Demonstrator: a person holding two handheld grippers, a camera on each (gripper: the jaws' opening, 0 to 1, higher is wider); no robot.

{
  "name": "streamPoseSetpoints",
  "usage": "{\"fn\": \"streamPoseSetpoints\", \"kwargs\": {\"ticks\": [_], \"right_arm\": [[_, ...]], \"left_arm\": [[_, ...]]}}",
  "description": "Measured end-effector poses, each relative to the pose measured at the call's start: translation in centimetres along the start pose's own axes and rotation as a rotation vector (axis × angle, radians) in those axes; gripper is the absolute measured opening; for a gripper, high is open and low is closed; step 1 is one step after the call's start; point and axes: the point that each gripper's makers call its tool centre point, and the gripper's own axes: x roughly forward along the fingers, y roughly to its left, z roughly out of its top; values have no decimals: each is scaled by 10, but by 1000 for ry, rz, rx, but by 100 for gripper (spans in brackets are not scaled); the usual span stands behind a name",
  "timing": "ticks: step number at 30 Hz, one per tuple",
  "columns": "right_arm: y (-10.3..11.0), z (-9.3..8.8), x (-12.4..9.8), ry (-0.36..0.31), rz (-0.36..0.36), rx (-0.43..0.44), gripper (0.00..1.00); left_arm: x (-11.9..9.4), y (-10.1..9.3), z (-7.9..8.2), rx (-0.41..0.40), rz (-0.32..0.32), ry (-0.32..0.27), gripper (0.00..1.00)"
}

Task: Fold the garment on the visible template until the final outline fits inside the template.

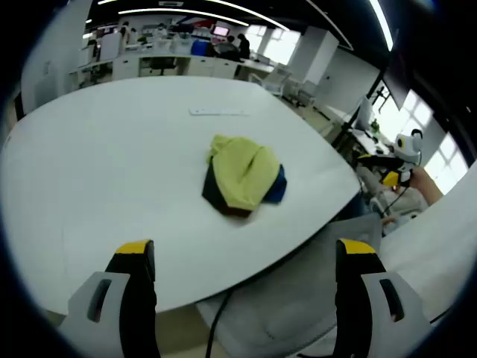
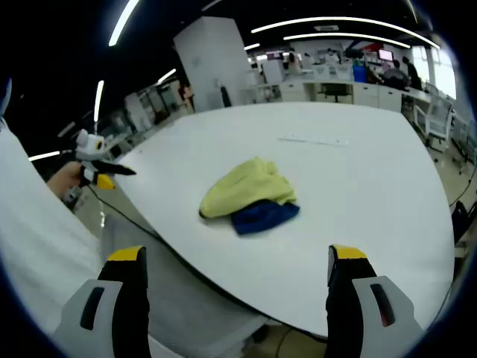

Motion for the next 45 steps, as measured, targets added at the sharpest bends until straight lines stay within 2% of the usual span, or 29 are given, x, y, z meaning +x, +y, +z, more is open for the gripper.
{"fn": "streamPoseSetpoints", "kwargs": {"ticks": [30,45], "right_arm": [[1,-1,4,8,8,-2,100],[0,-1,3,0,10,3,100]], "left_arm": [[1,1,-5,-7,-3,8,97],[2,-2,-2,3,-4,10,97]]}}
